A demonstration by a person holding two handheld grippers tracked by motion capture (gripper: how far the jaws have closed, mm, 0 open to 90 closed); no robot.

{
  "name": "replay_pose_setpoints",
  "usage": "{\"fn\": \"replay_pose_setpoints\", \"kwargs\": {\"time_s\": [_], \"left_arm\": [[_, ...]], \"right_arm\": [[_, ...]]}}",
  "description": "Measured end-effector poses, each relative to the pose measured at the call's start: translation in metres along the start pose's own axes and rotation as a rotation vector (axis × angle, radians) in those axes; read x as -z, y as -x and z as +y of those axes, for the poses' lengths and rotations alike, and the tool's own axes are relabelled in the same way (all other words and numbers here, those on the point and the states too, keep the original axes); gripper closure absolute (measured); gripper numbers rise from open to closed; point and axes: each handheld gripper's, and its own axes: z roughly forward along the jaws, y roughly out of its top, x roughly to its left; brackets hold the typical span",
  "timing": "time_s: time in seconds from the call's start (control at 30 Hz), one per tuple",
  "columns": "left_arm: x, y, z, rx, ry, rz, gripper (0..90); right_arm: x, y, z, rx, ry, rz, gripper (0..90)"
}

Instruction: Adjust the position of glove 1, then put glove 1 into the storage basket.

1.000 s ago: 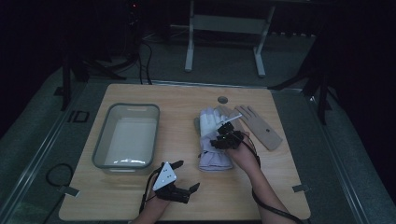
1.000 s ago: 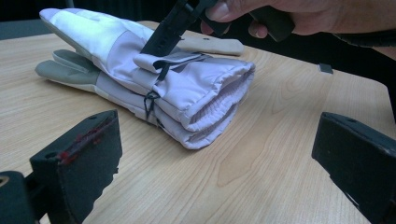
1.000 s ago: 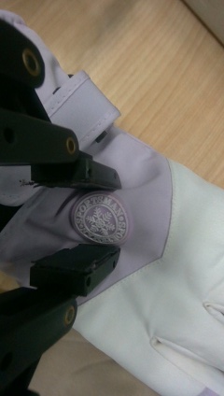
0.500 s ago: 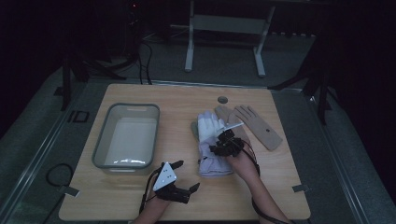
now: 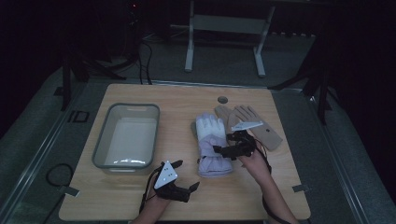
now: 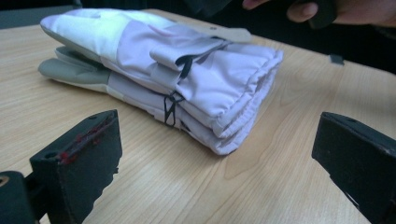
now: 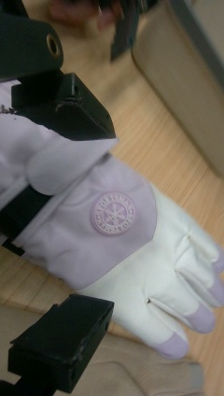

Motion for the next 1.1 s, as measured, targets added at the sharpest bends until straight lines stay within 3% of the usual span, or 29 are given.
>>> {"fn": "replay_pose_setpoints", "kwargs": {"time_s": [0.1,0.17,0.27,0.47,0.63,0.83,1.0,1.1], "left_arm": [[0.0,0.001,0.002,-0.005,-0.03,0.025,1.7],[0.0,-0.001,0.004,0.029,-0.049,0.038,1.7],[0.001,-0.005,0.008,0.076,-0.081,0.039,4.4],[0.006,-0.01,0.024,0.102,-0.047,0.053,4.4],[0.002,-0.009,0.041,0.114,-0.074,0.045,4.2],[-0.007,-0.008,0.059,0.09,-0.11,0.085,5.1],[-0.021,-0.006,0.077,0.071,-0.146,0.118,15.3],[-0.031,-0.002,0.084,0.032,-0.164,0.146,29.3]], "right_arm": [[0.008,0.004,-0.009,0.073,0.027,0.006,15.0],[0.011,0.006,-0.015,0.104,0.026,-0.02,15.0],[0.014,0.011,-0.022,0.084,0.02,0.0,15.0],[0.026,0.02,-0.035,0.037,0.041,-0.005,13.8],[0.03,0.021,-0.037,0.036,0.015,-0.03,12.0],[0.027,0.024,-0.029,0.013,0.022,-0.11,29.2],[0.021,0.026,-0.018,0.0,0.05,-0.107,50.4],[0.013,0.028,-0.013,-0.037,0.052,-0.093,54.2]]}}
